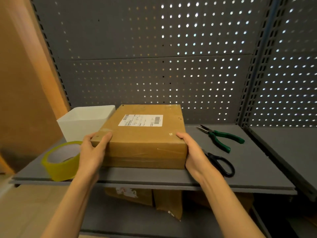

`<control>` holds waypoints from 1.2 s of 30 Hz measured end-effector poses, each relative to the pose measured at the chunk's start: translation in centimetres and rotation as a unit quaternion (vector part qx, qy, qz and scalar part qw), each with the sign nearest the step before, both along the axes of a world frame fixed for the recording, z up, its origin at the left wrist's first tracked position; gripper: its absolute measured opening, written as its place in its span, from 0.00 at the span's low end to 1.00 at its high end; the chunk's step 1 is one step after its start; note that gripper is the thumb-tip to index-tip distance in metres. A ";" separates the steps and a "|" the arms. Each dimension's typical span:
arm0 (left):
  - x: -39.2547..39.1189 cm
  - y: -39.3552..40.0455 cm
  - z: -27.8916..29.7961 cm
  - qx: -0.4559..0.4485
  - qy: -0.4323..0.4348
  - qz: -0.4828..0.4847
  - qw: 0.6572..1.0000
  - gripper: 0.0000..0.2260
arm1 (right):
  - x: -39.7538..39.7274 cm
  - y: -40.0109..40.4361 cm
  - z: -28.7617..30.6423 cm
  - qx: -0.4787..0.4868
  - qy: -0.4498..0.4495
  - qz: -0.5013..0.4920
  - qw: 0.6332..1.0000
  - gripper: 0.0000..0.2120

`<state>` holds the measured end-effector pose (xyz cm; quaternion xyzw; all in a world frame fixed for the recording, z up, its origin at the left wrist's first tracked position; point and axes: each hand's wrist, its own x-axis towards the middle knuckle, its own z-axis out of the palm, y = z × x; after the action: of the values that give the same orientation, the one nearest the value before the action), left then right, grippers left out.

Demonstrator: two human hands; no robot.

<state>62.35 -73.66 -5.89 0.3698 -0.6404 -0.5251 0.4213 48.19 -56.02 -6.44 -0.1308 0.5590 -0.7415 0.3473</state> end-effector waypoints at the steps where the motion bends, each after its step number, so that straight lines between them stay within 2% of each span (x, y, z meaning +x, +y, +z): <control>1: 0.1 -0.1 0.0 0.004 0.011 -0.008 1.000 0.25 | 0.3 0.1 0.0 -0.010 0.002 -0.004 1.000 0.23; 6: 1.0 -0.6 0.9 -0.032 0.069 -0.048 0.996 0.24 | 2.0 0.8 1.0 -0.070 0.014 -0.027 0.997 0.19; 10: 1.7 -0.7 2.8 -0.122 0.106 -0.099 0.982 0.25 | 3.1 1.4 2.7 -0.122 0.019 -0.040 0.992 0.22; 14: 1.8 -1.2 4.8 -0.163 0.127 -0.128 0.970 0.29 | 4.0 1.8 3.9 -0.182 0.004 -0.059 0.982 0.24; 17: 1.6 -1.4 5.3 -0.131 0.160 -0.132 0.969 0.39 | 4.7 1.5 4.6 -0.225 0.014 -0.082 0.971 0.28; 19: 1.3 -0.4 5.3 -0.072 0.191 -0.141 0.969 0.48 | 5.4 0.8 5.0 -0.261 0.017 -0.094 0.961 0.30; 21: 1.0 1.6 4.8 -0.003 0.204 -0.211 0.956 0.54 | 6.3 -0.1 5.3 -0.287 0.028 -0.098 0.953 0.32; 23: 0.5 4.2 3.9 0.045 0.205 -0.323 0.923 0.56 | 7.4 -1.1 5.2 -0.283 0.063 -0.087 0.953 0.35; 25: -0.2 6.1 3.2 0.068 0.216 -0.381 0.896 0.56 | 8.3 -2.0 4.8 -0.266 0.091 -0.069 0.957 0.39; 29: -0.7 5.9 2.9 0.114 0.260 -0.389 0.876 0.52 | 8.6 -2.0 4.5 -0.216 0.145 -0.046 0.964 0.51; 31: -0.2 4.5 3.3 0.144 0.267 -0.384 0.872 0.50 | 8.2 -1.1 5.1 -0.194 0.146 -0.070 0.968 0.62; 33: 0.6 2.9 3.6 0.174 0.264 -0.371 0.873 0.45 | 7.1 0.0 5.8 -0.166 0.157 -0.142 0.963 0.70; 34: 1.0 1.9 3.7 0.179 0.256 -0.365 0.877 0.40 | 6.4 0.6 6.1 -0.161 0.168 -0.181 0.955 0.69; 36: 1.9 0.6 4.0 0.167 0.234 -0.359 0.888 0.29 | 5.3 1.6 6.3 -0.152 0.195 -0.245 0.938 0.58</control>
<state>64.21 -73.08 -1.93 0.0463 -0.5155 -0.8107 0.2738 53.52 -54.39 -0.18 -0.1830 0.5111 -0.8397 0.0153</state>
